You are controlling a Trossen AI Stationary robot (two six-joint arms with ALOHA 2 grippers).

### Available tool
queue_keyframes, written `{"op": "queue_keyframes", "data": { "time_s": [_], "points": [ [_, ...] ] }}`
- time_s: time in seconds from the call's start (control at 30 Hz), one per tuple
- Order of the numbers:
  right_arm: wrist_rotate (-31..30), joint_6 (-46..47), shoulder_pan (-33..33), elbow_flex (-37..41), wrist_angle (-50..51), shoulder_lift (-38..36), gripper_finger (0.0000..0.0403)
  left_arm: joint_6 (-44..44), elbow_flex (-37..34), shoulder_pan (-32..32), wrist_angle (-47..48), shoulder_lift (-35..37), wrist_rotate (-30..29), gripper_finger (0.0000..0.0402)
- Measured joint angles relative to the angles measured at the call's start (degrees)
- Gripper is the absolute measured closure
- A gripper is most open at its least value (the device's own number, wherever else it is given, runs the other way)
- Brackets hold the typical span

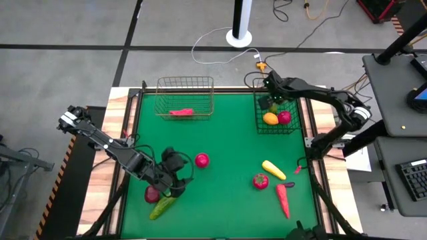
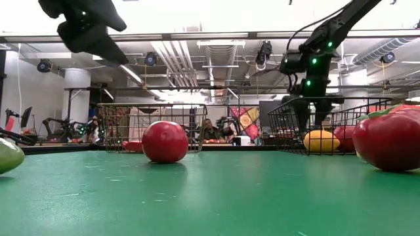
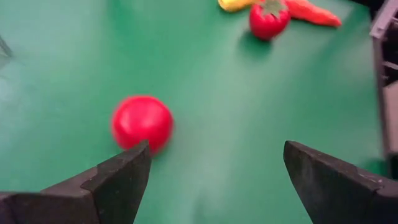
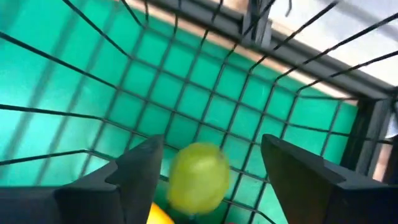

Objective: Sort produce into baskets
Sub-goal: Put the cucumber into the gold wire basket

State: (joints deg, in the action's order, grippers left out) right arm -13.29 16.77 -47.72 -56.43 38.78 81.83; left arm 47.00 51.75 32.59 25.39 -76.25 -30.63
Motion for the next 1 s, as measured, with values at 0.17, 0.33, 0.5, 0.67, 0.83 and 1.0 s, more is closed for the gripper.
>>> {"op": "queue_keyframes", "data": {
  "time_s": [0.17, 0.33, 0.5, 0.67, 0.83, 1.0],
  "points": [
    [1.6, 0.5, 3.0, -0.1, 0.1, -6.5, 0.0124, 9.2, 0.0, 1.1, 2.2, 0.0, 7.6, 0.0057],
    [1.7, 2.5, 8.9, -0.1, 0.2, -13.2, 0.0128, 21.2, 0.0, 3.7, 3.1, -1.2, 14.4, 0.0058],
    [1.2, 4.6, 16.2, -0.1, -0.1, -17.8, 0.0133, 29.4, 0.0, 5.9, 4.6, -3.9, 18.9, 0.0058],
    [-2.2, 6.5, 22.7, 0.0, -0.1, -19.7, 0.0129, 30.4, 7.4, 5.9, 16.8, -9.5, 20.7, 0.0058],
    [-3.5, 8.1, 27.1, 0.0, -0.1, -19.8, 0.0127, 29.6, 18.6, 6.7, 35.9, -18.8, 20.8, 0.0058],
    [-4.8, 8.8, 29.6, 0.0, -0.1, -18.7, 0.0133, 28.5, 22.2, 6.8, 38.1, -25.2, 23.7, 0.0058]
  ]
}}
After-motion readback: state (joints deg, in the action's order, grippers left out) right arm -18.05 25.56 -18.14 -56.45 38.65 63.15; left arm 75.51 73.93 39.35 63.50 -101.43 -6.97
